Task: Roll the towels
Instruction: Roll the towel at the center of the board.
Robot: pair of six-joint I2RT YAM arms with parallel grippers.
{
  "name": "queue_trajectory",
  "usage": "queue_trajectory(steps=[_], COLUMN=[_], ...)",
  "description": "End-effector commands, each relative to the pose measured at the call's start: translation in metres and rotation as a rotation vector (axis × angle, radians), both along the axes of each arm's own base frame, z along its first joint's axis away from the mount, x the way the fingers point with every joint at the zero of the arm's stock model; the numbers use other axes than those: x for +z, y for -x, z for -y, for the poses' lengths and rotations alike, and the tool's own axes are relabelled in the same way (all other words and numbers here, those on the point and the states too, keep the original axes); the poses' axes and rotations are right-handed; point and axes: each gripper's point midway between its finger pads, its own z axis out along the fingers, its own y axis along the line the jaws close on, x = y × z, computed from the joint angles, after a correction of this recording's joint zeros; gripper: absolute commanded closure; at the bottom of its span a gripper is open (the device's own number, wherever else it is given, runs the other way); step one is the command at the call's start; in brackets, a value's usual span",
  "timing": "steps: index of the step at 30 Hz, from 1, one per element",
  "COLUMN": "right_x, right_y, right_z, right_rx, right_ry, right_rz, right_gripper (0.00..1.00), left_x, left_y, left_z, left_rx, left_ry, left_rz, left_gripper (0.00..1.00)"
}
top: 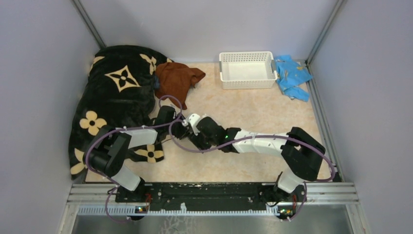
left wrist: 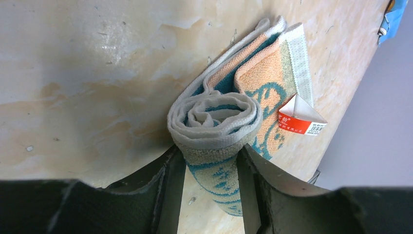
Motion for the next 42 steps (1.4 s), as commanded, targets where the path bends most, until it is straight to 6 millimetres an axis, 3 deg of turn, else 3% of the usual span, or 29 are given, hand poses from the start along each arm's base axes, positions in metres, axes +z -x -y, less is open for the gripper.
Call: queue_trajectory(steps=[1, 7, 14, 16, 19, 22, 26, 34, 39, 42], right_x=[0.001, -0.048, -0.090, -0.097, -0.105, -0.102, -0.073, -0.024, -0.015, -0.024], right_y=[-0.024, -0.019, -0.028, -0.027, -0.021, -0.007, 0.013, 0.028, 0.019, 0.008], right_z=[0.001, 0.003, 0.033, 0.037, 0.039, 0.028, 0.006, -0.016, -0.017, -0.014], right_rx=[-0.032, 0.001, -0.066, -0.069, -0.050, 0.013, 0.105, 0.213, 0.192, 0.136], right_ry=[0.155, 0.297, 0.475, 0.488, 0.490, 0.397, 0.174, -0.217, -0.409, -0.445], right_rz=[0.204, 0.198, 0.213, 0.191, 0.131, -0.001, -0.213, -0.650, -0.875, -0.966], right_gripper=[0.44, 0.45, 0.46, 0.50, 0.69, 0.86, 0.99, 0.99, 0.99, 0.99], left_x=[-0.039, -0.038, -0.035, -0.033, -0.026, -0.007, 0.018, 0.053, 0.054, 0.044], left_y=[0.022, 0.022, 0.021, 0.020, 0.017, 0.015, 0.017, 0.034, 0.038, 0.040], left_z=[-0.023, -0.022, -0.020, -0.020, -0.019, -0.020, -0.028, -0.032, -0.024, -0.022], left_rx=[0.022, 0.016, 0.000, -0.003, -0.009, -0.006, 0.002, -0.024, -0.045, -0.047], left_ry=[-0.137, -0.133, -0.129, -0.130, -0.122, -0.093, -0.085, -0.032, 0.015, 0.022], left_rz=[-0.117, -0.116, -0.100, -0.093, -0.065, -0.002, 0.071, 0.177, 0.165, 0.128], left_gripper=[0.51, 0.49, 0.48, 0.47, 0.45, 0.41, 0.34, 0.30, 0.30, 0.31])
